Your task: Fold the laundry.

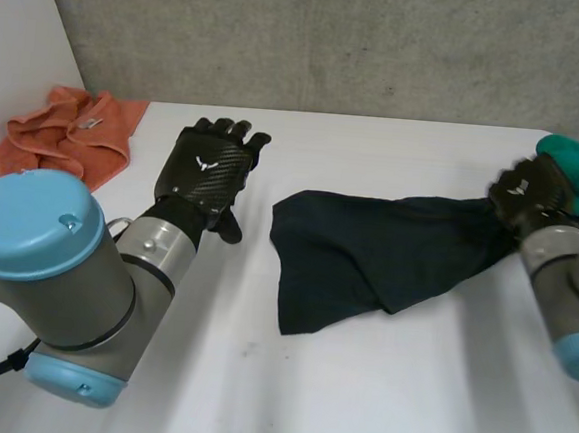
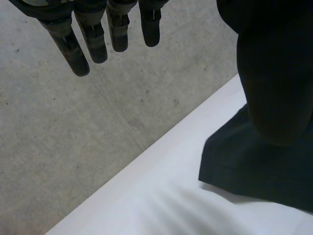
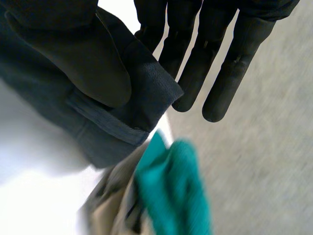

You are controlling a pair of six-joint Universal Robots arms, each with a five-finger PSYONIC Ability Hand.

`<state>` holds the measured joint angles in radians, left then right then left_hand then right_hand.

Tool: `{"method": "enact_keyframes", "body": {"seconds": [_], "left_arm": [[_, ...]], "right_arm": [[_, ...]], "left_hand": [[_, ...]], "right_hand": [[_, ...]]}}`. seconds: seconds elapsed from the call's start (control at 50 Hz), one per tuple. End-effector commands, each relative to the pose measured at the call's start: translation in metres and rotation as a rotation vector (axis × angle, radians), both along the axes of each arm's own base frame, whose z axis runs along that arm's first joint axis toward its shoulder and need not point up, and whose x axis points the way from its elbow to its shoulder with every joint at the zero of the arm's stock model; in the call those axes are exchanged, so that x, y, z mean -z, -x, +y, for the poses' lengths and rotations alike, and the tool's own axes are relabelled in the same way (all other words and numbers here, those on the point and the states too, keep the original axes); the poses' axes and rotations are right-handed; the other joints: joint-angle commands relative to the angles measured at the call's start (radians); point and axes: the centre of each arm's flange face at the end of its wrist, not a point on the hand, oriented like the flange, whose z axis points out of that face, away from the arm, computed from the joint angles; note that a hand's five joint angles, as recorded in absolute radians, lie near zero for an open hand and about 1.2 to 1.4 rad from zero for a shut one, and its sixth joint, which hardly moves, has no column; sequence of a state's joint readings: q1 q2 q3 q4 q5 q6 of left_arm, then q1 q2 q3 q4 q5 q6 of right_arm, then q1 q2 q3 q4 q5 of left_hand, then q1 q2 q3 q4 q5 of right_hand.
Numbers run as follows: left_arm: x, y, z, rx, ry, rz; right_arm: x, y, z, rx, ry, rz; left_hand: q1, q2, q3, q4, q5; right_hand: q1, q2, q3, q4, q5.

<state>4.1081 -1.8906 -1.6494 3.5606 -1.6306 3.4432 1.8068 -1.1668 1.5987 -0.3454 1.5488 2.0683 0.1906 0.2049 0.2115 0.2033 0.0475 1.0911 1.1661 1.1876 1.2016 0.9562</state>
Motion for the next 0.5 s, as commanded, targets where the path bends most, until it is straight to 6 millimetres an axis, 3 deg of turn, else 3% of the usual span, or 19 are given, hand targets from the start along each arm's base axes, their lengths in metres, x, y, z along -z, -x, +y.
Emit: {"method": "enact_keyframes", "body": {"seconds": [0.02,0.04,0.1,0.18,0.28,0.32,0.34,0.36,0.42,0.5], "left_arm": [[0.006,-0.003,0.004,-0.001,-0.02,-0.013],[0.007,-0.003,0.004,-0.003,-0.021,-0.013],[0.006,-0.004,0.005,-0.005,-0.023,-0.014],[0.005,-0.004,0.004,-0.005,-0.021,-0.015],[-0.002,-0.003,0.0,-0.009,0.0,-0.001],[-0.01,0.0,-0.005,-0.011,0.027,0.018],[-0.014,0.0,-0.007,-0.012,0.039,0.026],[-0.02,0.003,-0.011,-0.014,0.058,0.039],[-0.03,0.009,-0.017,-0.008,0.088,0.06],[-0.034,0.023,-0.027,0.008,0.112,0.076]], "right_arm": [[0.004,-0.098,0.05,-0.422,0.158,-0.048],[0.013,-0.113,0.065,-0.529,0.158,-0.047],[0.034,-0.132,0.094,-0.687,0.113,-0.03],[0.058,-0.139,0.117,-0.824,0.045,0.005],[0.058,-0.14,0.128,-0.908,0.001,-0.02],[0.051,-0.14,0.127,-0.906,-0.006,-0.047],[0.034,-0.137,0.122,-0.879,0.006,-0.09],[0.023,-0.133,0.117,-0.856,0.016,-0.118],[-0.012,-0.111,0.095,-0.736,-0.007,-0.291],[-0.033,-0.09,0.073,-0.639,-0.139,-0.588]], "left_hand": [[-0.006,-0.021,-0.027,-0.019,-0.038],[-0.006,-0.021,-0.027,-0.019,-0.038],[-0.009,-0.024,-0.03,-0.022,-0.041],[-0.012,-0.027,-0.033,-0.025,-0.044],[-0.012,-0.027,-0.033,-0.025,-0.044],[-0.012,-0.027,-0.033,-0.025,-0.044],[-0.012,-0.027,-0.033,-0.025,-0.044],[-0.012,-0.027,-0.033,-0.025,-0.044],[-0.009,-0.024,-0.03,-0.022,-0.041],[-0.003,-0.018,-0.024,-0.016,-0.035]], "right_hand": [[0.305,0.23,0.209,0.195,0.266],[0.305,0.23,0.209,0.195,0.266],[0.305,0.23,0.209,0.195,0.266],[0.305,0.23,0.209,0.195,0.266],[0.26,0.185,0.163,0.149,0.22],[-0.225,-0.3,-0.322,-0.336,-0.265],[-0.748,-0.823,-0.845,-0.859,-0.788],[-0.861,-0.936,-0.958,-0.972,-0.901],[-0.917,-0.992,-1.013,-1.027,-0.956],[-0.917,-0.992,-1.013,-1.027,-0.956]]}}
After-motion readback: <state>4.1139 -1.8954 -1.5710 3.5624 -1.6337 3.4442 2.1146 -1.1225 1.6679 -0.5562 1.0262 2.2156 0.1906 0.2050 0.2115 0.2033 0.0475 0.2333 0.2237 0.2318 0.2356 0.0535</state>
